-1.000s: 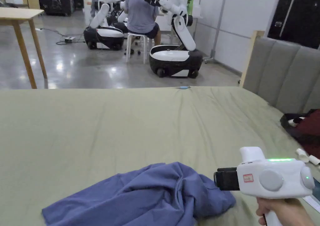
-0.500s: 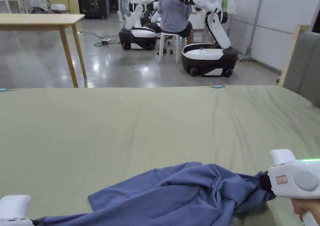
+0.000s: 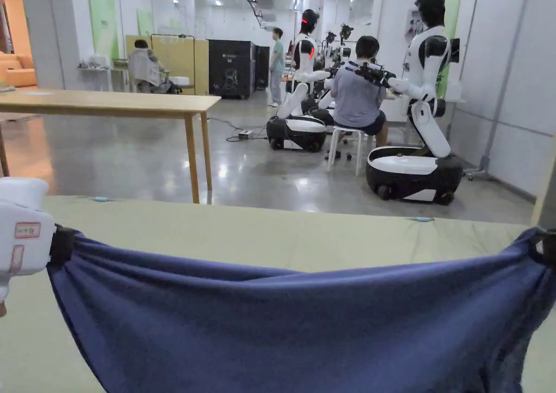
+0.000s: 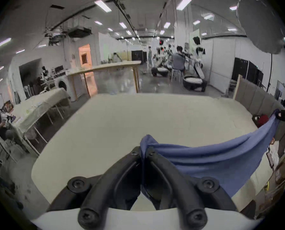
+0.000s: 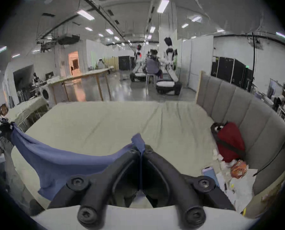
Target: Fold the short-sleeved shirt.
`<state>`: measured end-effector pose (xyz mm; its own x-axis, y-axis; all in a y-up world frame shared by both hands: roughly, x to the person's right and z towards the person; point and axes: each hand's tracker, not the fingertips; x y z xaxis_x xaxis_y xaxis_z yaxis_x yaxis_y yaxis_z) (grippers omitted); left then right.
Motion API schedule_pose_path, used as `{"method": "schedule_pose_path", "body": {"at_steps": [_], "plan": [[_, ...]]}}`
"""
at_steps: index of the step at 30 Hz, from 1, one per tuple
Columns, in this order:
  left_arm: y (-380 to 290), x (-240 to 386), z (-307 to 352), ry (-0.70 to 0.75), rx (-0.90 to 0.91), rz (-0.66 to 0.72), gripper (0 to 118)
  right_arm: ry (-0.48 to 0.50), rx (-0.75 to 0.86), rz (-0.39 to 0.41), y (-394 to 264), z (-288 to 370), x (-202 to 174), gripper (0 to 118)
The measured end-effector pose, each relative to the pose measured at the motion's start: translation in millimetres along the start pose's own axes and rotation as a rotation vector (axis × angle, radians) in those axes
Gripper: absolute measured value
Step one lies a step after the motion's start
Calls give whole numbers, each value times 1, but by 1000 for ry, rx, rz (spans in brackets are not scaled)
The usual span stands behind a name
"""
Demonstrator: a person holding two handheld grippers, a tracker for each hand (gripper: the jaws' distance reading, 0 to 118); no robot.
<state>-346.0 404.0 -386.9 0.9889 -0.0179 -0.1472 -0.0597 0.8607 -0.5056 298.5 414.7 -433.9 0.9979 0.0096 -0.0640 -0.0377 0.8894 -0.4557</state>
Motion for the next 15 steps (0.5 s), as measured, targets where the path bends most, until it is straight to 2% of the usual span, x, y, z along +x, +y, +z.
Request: {"method": "schedule_pose_path", "body": {"at_steps": [6, 15], "plan": [[49, 4, 31, -7, 94, 1, 0, 2, 67, -29, 39, 29, 11, 3], [103, 19, 16, 17, 129, 17, 0, -41, 114, -38, 95, 19, 20, 3]]}}
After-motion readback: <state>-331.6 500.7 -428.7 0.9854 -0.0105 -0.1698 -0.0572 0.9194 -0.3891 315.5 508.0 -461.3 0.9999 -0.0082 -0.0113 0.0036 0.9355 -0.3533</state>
